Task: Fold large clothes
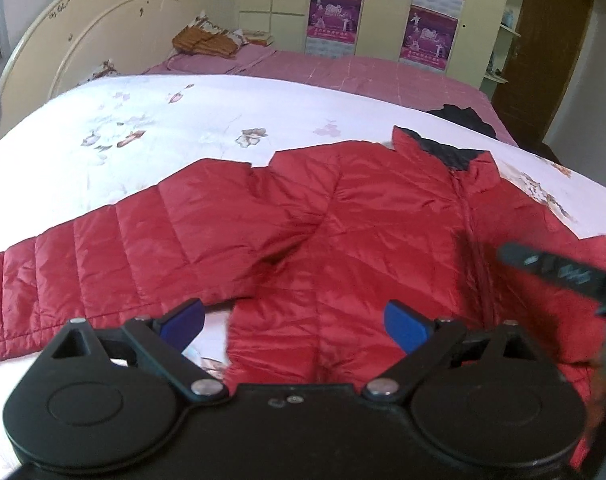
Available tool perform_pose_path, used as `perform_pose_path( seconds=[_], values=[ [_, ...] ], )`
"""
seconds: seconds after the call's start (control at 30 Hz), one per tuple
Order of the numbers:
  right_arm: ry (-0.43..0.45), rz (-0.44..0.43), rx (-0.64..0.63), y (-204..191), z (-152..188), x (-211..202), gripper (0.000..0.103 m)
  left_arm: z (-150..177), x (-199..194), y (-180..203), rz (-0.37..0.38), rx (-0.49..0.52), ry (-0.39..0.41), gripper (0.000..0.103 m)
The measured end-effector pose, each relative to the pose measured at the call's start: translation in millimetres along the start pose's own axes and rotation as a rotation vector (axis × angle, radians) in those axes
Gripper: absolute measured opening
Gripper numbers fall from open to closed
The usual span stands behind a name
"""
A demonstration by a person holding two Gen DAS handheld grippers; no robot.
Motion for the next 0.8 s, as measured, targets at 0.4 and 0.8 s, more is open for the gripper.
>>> perform_pose_path(
  seconds=[0.4, 0.8],
  values=[
    [0.045, 0.064, 0.035, 23.8, -8.3, -19.7, 0.08, -11.0, 37.2, 29.7, 0.174, -0.016, -0.024, 0.098],
    [0.104, 0.349, 0.097, 147.2, 8.6, -68.4, 0.08, -3.7, 100.7, 48.2, 0.272, -0.017, -0.06, 0.017]
  ],
)
Point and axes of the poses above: each gripper's, at about its wrist camera, not at the fingertips, and x roughly the way its jaws point, y to its right, z to its underside, the point moved 9 cm from there along x, roughly the way its jaws point, and after that the axes turned 15 degrees about z, right-handed, at the moved point
